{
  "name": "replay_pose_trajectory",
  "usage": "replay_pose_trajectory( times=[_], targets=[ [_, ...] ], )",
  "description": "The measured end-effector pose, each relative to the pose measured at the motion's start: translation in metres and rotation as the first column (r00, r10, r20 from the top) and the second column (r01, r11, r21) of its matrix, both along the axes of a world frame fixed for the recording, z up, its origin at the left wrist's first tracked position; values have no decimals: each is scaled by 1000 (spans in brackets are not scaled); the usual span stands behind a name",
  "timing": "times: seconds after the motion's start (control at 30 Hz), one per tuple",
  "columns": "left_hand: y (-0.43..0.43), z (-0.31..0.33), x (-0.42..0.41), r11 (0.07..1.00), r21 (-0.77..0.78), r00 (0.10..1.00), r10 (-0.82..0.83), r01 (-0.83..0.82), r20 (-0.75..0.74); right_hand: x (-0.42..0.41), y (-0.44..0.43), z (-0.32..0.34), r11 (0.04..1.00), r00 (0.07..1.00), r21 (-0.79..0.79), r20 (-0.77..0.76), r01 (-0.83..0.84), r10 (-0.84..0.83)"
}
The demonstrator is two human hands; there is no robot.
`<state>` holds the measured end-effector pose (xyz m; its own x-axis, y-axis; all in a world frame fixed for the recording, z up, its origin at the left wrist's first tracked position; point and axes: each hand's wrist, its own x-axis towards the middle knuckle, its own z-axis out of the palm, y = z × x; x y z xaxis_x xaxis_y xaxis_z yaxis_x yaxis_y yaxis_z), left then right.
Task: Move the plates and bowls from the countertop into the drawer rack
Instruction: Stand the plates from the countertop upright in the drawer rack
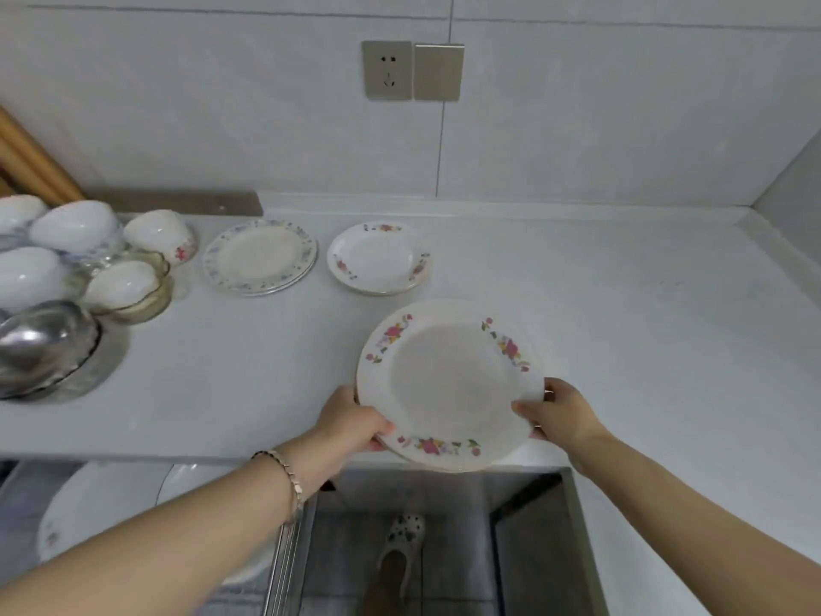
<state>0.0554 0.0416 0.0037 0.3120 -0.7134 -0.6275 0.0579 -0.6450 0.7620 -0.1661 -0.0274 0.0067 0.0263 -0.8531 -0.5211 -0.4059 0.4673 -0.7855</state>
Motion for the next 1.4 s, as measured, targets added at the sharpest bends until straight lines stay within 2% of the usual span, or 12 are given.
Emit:
replay_pose_trajectory(
  times=[0.17,0.33,0.63,0.77,1.0,1.27,1.4],
  targets=[
    [112,-1,45,998,49,993,36,-42,109,40,98,-7,970,971,155,179,-187,159],
    [205,-11,110,975,191,988,93,-115,121,101,178,-32,914,937,224,171,-339,306],
    [315,-74,244,916,340,977,190,-212,96,248,267,-89,832,916,385,129,-400,380],
    [330,-109,329,891,399,976,180,-214,123,334,288,-128,822,935,447,134,-353,328],
    [317,-181,459,871,470,968,22,-141,250,472,303,-198,858,985,485,41,-168,170],
    [286,-278,532,859,490,959,5,-149,283,548,285,-291,868,997,495,-37,-46,74],
    [265,-314,550,867,483,943,-50,-122,328,566,277,-324,883,991,468,-126,20,45]
  ],
)
